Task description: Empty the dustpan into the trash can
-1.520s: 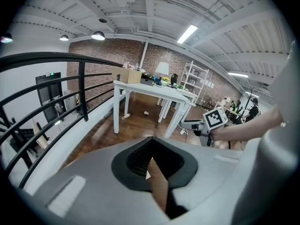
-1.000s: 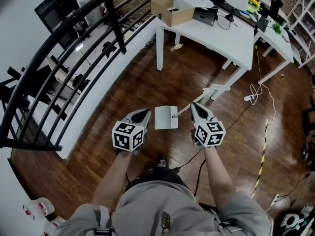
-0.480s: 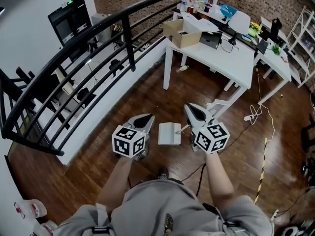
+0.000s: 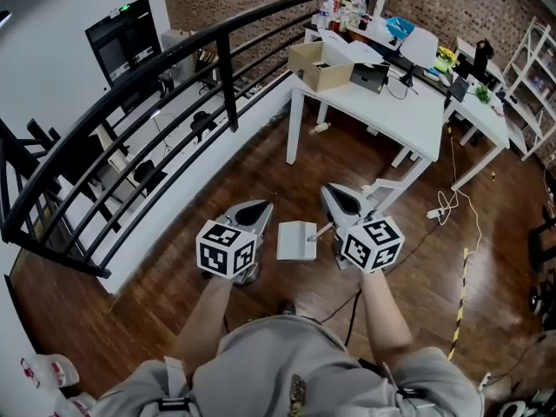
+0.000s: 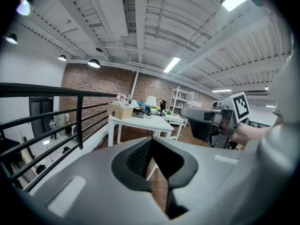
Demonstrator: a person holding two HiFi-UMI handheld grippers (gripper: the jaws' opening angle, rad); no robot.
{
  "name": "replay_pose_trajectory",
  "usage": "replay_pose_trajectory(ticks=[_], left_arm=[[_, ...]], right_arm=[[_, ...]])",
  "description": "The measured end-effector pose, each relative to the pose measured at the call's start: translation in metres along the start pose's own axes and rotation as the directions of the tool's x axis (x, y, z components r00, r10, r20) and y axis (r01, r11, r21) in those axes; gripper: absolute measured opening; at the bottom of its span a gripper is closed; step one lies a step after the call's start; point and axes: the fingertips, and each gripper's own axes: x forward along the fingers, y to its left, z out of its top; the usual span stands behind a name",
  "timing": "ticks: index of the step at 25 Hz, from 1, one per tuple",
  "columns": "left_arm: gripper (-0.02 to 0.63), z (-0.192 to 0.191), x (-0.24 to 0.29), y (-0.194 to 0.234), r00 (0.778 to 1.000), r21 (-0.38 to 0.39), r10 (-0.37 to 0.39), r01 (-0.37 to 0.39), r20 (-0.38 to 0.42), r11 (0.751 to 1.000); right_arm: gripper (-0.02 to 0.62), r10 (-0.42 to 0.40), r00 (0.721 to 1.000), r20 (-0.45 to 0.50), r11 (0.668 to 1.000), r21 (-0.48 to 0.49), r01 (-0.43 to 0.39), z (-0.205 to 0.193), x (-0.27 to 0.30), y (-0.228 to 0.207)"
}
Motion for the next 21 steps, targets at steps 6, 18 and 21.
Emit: replay_pose_trajectory(ticks=[6,18,21], left_arm=[[0.003,-0.0015,-0.0011,0.0,1.0,0.001,-0.001,0.001,0.002,1.0],[0.003,-0.0032,0.0027,-0.0019,1.0,0.0,-0.013,0.013,-0.002,1.0],[0.003,-0.0032,0.0045,-0.0048,1.0,0.002,-0.019,0.019,-0.003,1.0]], right_arm=[[0.0,0.006,1.0,0.006,1.0,0.007,-0.006,0.0013,-0.0022,0.0013],[0.0,0.005,1.0,0.011,1.0,0.013,-0.006,0.0005,-0.0036,0.0001],[0.0,0.002,1.0,0.012,1.0,0.014,-0.002,0.0006,-0.0043,-0.0013]])
